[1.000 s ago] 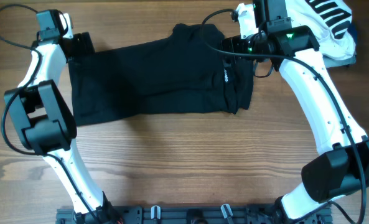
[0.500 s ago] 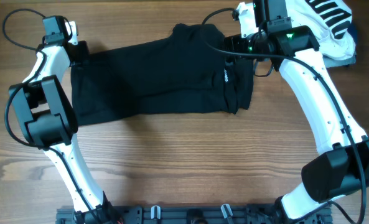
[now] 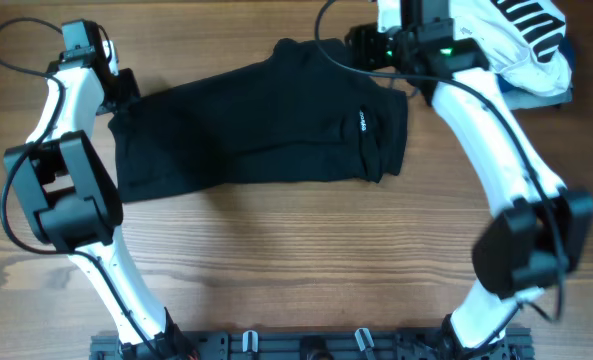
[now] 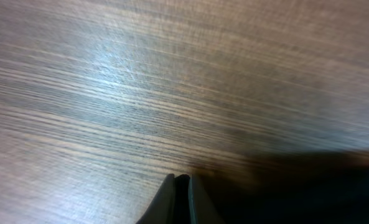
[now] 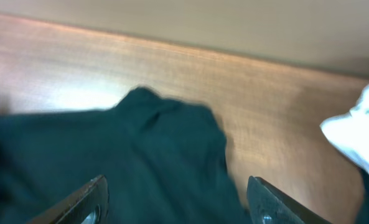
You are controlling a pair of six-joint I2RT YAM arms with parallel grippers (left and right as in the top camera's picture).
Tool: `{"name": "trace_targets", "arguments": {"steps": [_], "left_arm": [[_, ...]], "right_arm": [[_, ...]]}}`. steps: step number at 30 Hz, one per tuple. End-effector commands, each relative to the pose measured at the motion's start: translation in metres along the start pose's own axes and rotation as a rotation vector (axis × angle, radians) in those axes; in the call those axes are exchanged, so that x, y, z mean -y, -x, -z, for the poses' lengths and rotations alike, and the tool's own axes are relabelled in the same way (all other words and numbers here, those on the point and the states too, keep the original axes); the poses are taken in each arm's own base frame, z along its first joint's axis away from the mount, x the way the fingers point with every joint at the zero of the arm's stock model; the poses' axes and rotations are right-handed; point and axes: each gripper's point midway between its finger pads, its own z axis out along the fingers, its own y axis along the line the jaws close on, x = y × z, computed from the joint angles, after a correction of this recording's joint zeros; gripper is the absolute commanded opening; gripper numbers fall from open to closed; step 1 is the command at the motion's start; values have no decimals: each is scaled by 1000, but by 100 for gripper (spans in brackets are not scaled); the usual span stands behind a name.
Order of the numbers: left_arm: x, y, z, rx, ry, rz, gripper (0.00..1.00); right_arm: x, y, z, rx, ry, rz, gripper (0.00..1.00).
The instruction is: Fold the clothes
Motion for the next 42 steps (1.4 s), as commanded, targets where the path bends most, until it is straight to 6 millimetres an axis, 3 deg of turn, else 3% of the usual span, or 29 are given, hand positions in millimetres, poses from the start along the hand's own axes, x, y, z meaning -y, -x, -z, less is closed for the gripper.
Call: {"name": "trace_targets", "arguments": {"steps": [1,4,8,19,22,23,27,30,33,35,42], "left_arm": [[-2,11,21,44,16,28,4],[-2,11,21,44,16,28,4],[-2,10,21,40,17,27,4],[-3,5,21,22,19,26,4],[-2,5,21,22,18,27,4],[-2,5,21,22,18,26,4],[-2,5,21,22,18,27,4],[-2,5,21,22,18,27,4],[-2,5,21,21,18,27,4],[-2,5,21,20,18,26,4],[-3,-6,24,-24,21,24,4]], "right_arm": [[10,-28,-67,-37,-12,-32,73],[16,-45,-111,-28,-12,-60,75],[21,-66,-149,-18,-2,-89,75],[31,-77,-192,62,7,-136,73],[28,-78,-198,56,30,-134,66],[28,-79,-199,53,36,-134,51],[27,-70,-196,38,35,-129,20],[25,-28,-175,44,33,-82,4],[21,1,-153,36,38,-30,4],[18,2,-144,-5,42,4,4],[20,-57,-115,-296,41,-2,4]]}}
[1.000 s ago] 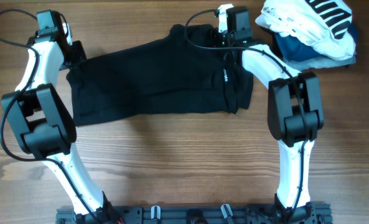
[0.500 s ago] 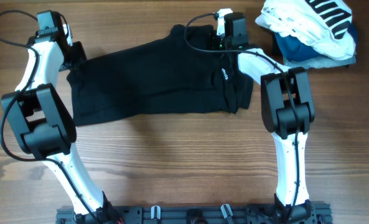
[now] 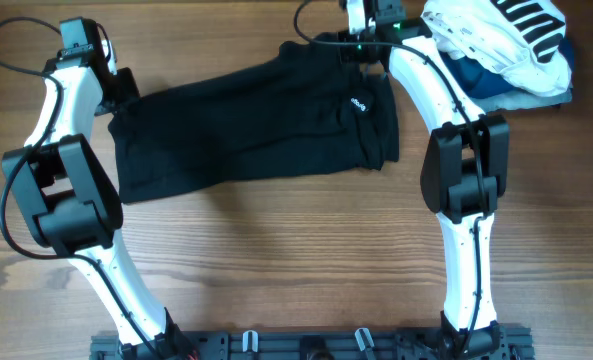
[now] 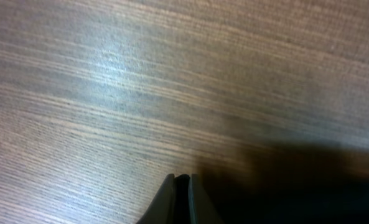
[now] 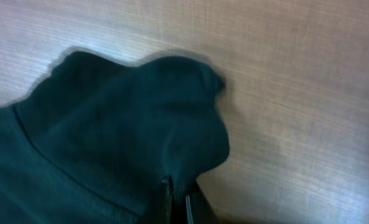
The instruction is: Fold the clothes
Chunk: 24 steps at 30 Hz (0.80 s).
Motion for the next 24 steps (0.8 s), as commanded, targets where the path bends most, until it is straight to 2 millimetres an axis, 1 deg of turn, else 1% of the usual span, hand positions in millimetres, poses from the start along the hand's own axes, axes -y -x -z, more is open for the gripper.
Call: {"name": "trace_targets", "arguments": {"steps": [1,3,7,9,12,14,16,19,20,21,22,24], "left_arm": [[-3,-4,16,-13,14,10,4],[-4,-9,26,-32,15,9,4],[-6,-24,56,-84,16,64,4],[-3,-35,69,-123,-2,65,4],[-3,-49,77,-174,-4,64,4],[-3,-52,75,-189,-5,63,4],[-1,-52,73,-192,-18,64,4],[1,-53,71,-196,-24,65,4],[1,-53,71,-196,-24,64,4],[1,-53,71,-196,-24,64,4],[1,-53,71,-196,-24,64,4],[1,-53,71,-196,-24,64,4]], "right_arm": [[1,0,33,-31,3,14,4],[0,-1,50,-44,1,8,4],[0,3,83,-40,-4,-14,4],[1,1,90,-48,-6,-19,4],[1,-3,91,-65,-5,-23,5],[1,-3,90,-64,-5,-19,25],[1,-5,89,-71,-5,-15,35],[0,-19,90,-127,1,18,44],[0,-21,90,-133,2,21,49],[-1,-18,90,-122,6,23,52],[-1,-8,90,-84,6,31,55],[-1,14,91,2,3,46,58]]}}
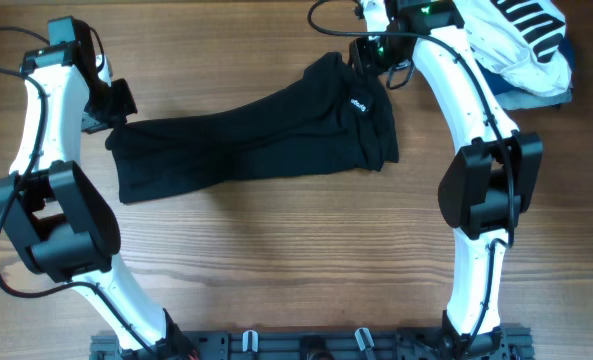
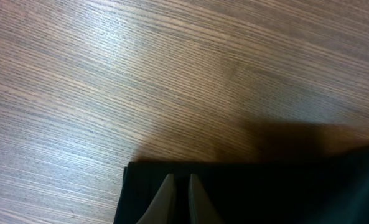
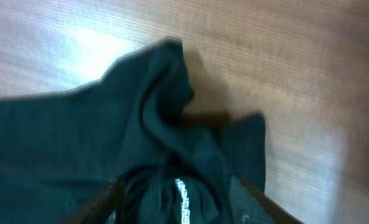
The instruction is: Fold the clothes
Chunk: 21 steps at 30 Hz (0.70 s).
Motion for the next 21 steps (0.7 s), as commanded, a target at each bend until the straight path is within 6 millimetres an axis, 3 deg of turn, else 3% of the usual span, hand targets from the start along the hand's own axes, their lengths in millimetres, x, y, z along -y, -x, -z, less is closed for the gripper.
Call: {"name": "trace_targets", "arguments": {"steps": [1,4,8,14,21], "left_arm": [[3,-1,-2,-6,-16,13,4],[3,0,-2,-1,-16,13,4],[3,4,-2,13,-19,13,4],[4,6,-2,24,-20,14,4],[4,6,-2,25,-20,13,4]], "right_arm": [[0,41,16,162,-1,43,59],[0,65,13,258,-5,62,63],[-6,65,-25,257,6,80,64],[-17,57,-89,246,43,90,64],[-16,24,-134,143,74,37,59]]}}
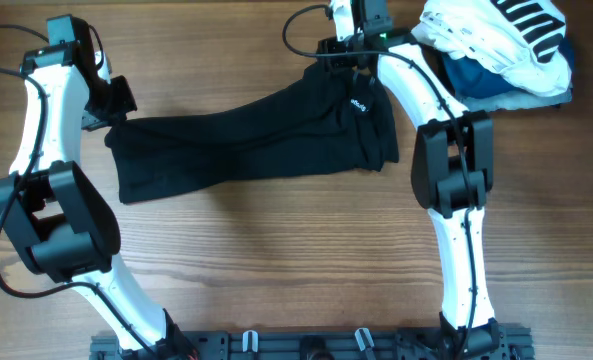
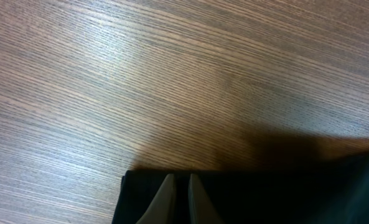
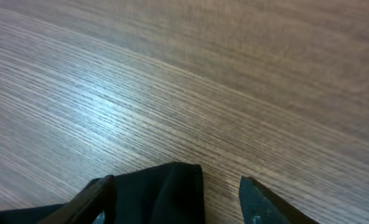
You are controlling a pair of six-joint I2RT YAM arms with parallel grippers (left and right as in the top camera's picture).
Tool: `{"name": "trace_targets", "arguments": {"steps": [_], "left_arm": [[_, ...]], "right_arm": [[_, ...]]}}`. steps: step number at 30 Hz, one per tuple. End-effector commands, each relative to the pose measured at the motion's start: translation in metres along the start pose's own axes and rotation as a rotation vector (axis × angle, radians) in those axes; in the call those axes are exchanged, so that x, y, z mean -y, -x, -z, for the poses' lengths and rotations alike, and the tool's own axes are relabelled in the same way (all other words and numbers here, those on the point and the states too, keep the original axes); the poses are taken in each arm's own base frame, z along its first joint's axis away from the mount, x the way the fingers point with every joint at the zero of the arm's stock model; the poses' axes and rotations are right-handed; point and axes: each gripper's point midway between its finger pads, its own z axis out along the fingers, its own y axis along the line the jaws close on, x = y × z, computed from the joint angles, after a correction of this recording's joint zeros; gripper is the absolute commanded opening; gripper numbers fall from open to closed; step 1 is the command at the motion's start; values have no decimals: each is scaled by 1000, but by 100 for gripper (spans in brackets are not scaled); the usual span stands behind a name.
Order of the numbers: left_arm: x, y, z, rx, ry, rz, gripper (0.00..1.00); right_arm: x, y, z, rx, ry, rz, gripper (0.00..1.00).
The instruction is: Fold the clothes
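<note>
A black garment (image 1: 246,135) lies spread across the far middle of the wooden table, with a small white logo near its right end. My left gripper (image 1: 113,108) is at its far left corner. In the left wrist view this gripper (image 2: 178,186) is shut on the dark cloth (image 2: 265,193). At the raised far edge of the garment my right gripper (image 1: 338,52) stands open. In the right wrist view a corner of the black cloth (image 3: 165,186) lies between its spread fingers (image 3: 97,199).
A pile of other clothes (image 1: 506,45), white with black stripes over something blue, sits at the far right corner. Bare wooden table (image 1: 276,270) stretches in front of the garment down to the arm bases at the near edge.
My right gripper, open then too, has moved left from over the logo end to the garment's raised far corner. The left gripper has kept its hold, and the garment lies as before.
At first my left gripper held the garment's left corner while the right hovered open at its far right. Then the right was shut on the far edge. Later the garment lay shifted and narrower, with the right open over it, and now it is open at the far corner.
</note>
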Motion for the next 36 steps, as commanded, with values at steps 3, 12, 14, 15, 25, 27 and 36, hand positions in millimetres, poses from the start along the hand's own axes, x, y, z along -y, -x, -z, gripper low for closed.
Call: {"name": "trace_targets", "arguments": {"steps": [3,12,14,15,25,27,36], "left_arm": [[2,0,-2,-1,-12,10,4],[2,1,-2,3,-12,10,4],[2,2,-2,9,-14,10,4],[3,3,-2,13,-14,10,4],[4,33,3,135,-28,16,4],[5,41,8,171,-33,17,4],[6,39,53,223,-73,40,4]], "right_arm": [[-3,-30,-21,-86,31,-45,53],[-3,16,-1,57,43,-105,24],[-3,35,16,102,40,-89,23],[-3,45,26,124,38,-83,23],[2,74,117,154,6,-34,4],[2,70,128,130,3,-32,4],[-2,15,167,-108,-1,-81,4]]}}
